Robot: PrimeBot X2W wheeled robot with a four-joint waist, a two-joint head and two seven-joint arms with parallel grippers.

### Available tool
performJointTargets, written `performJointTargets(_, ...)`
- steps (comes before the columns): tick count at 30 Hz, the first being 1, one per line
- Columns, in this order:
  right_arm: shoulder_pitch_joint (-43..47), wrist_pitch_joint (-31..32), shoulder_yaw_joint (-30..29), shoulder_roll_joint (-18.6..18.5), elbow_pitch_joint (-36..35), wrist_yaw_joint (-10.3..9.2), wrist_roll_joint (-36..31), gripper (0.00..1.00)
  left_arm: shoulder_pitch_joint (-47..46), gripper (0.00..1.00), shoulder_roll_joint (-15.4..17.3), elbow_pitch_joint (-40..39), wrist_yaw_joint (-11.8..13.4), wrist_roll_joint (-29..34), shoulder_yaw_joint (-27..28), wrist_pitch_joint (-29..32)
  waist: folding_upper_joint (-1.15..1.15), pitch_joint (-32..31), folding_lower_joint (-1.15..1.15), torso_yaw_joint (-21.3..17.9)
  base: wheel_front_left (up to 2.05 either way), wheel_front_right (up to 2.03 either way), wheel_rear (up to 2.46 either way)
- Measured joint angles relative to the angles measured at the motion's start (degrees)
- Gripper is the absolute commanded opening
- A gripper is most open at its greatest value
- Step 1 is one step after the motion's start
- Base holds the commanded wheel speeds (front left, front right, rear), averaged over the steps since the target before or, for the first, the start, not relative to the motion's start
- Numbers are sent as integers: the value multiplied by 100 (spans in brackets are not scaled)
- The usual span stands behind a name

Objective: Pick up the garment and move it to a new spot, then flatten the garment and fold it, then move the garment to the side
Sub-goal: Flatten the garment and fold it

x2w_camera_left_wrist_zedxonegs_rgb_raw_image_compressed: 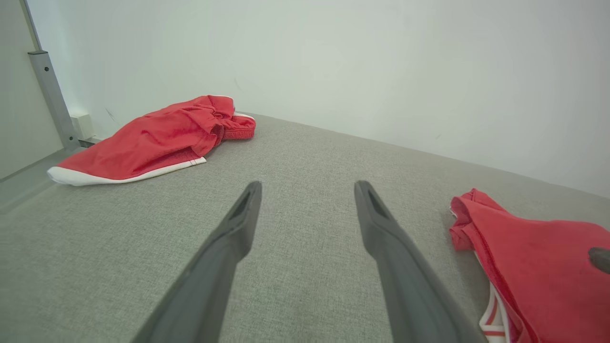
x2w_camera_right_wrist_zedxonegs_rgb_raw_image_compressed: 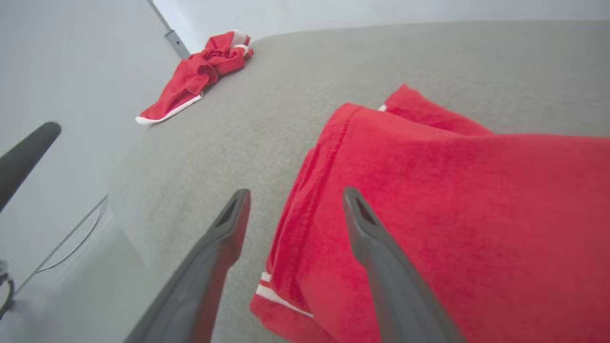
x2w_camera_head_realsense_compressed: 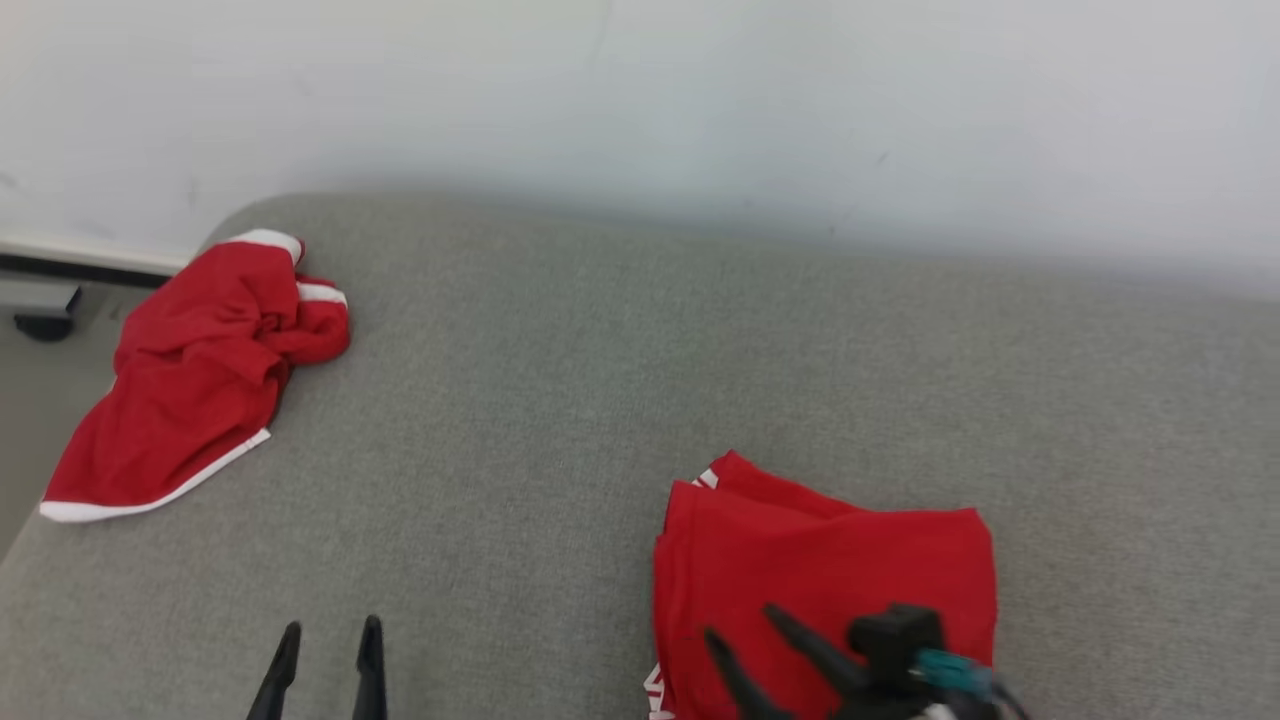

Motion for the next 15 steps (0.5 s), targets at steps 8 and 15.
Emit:
performJointTargets(8,678,-861,-1656,-9,-489,0,-337,100,305,100,-47,-129,146,175,302,0,-1,-419,0,-376,0,0,0)
performJointTargets(15,754,-1696,-2574,-9,-413,0,-615,100,371,100,-68,-94,135,390,187,0,-1,-665,0,-776,0,0,0)
